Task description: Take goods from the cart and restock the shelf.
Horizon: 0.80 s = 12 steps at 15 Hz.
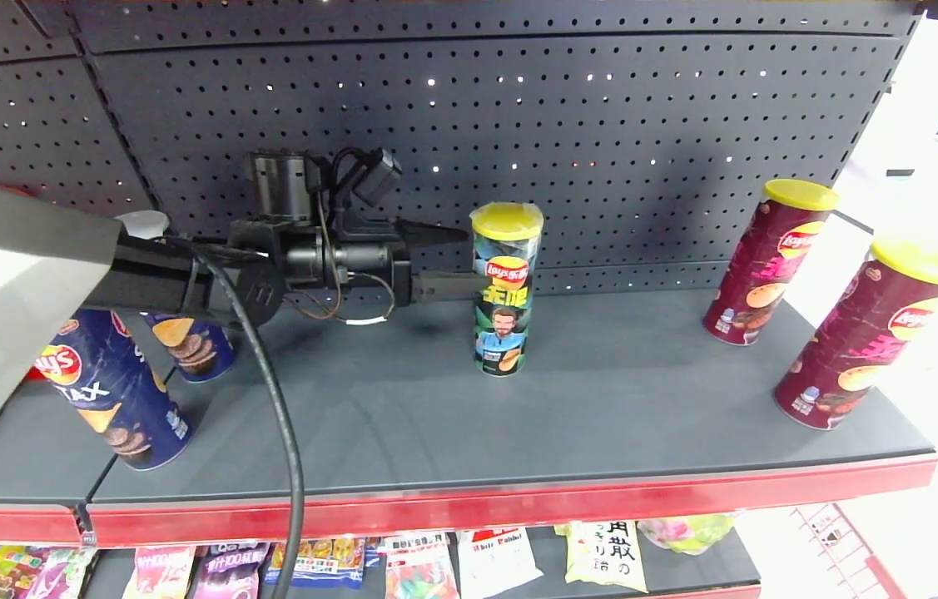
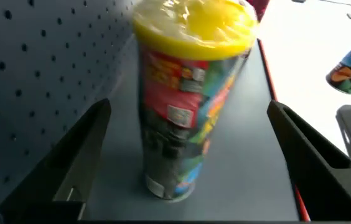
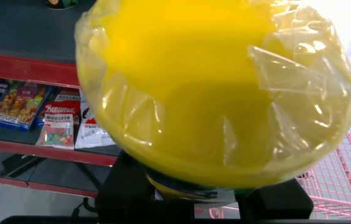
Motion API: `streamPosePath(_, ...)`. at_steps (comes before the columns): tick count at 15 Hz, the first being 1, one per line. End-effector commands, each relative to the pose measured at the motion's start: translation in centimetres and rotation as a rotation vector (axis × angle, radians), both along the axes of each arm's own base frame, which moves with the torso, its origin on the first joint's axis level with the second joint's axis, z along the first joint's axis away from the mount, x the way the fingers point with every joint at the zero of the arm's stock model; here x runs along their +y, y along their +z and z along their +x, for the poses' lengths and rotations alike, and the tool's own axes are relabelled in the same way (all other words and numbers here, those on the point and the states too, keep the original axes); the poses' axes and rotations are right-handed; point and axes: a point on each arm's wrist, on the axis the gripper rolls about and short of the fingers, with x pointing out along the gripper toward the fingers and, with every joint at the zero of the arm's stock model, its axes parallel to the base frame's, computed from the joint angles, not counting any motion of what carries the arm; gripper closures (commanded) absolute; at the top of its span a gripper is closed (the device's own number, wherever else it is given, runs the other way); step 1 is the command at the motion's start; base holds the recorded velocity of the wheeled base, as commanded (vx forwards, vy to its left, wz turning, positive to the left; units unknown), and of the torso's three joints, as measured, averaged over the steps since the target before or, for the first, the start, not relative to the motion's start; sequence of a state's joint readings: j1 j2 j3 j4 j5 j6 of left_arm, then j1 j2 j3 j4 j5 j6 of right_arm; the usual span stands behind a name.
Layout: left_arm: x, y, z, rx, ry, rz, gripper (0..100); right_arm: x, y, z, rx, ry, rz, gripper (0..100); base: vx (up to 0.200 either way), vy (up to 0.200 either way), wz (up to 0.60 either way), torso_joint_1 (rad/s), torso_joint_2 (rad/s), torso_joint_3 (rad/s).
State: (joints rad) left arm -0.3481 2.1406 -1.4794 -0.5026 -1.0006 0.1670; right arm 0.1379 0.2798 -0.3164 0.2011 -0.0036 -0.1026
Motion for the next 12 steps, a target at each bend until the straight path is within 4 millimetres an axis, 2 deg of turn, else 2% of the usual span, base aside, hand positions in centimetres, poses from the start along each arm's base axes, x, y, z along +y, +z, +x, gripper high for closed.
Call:
streamPosePath(1, -0.6, -0.5, 1.7, -0.016, -0.001, -0.010, 0, 0.0, 0.0, 0.1, 0.006, 0.001, -0.001, 100, 0.000, 0.000, 0.00, 0.000, 0.00, 0.000)
streamPosePath(3, -1.1, -0.5, 2.4, -0.031, -0.007, -0.018, 0, 0.0, -0.1, 0.1, 0.007, -0.004, -0.002, 100, 0.000, 0.000, 0.00, 0.000, 0.00, 0.000)
streamPosePath(8, -2.3, -0.6, 2.0, -0.015, -0.035, -0.021, 0, 0.0, -0.2, 0.3, 0.022, -0.008, -0.005, 100, 0.000, 0.000, 0.00, 0.000, 0.00, 0.000)
streamPosePath(12, -2.8, -1.1, 2.7, -0.007, -0.038, -0.026, 0, 0.0, -0.2, 0.3, 0.027, -0.007, -0.005, 100, 0.000, 0.000, 0.00, 0.000, 0.00, 0.000)
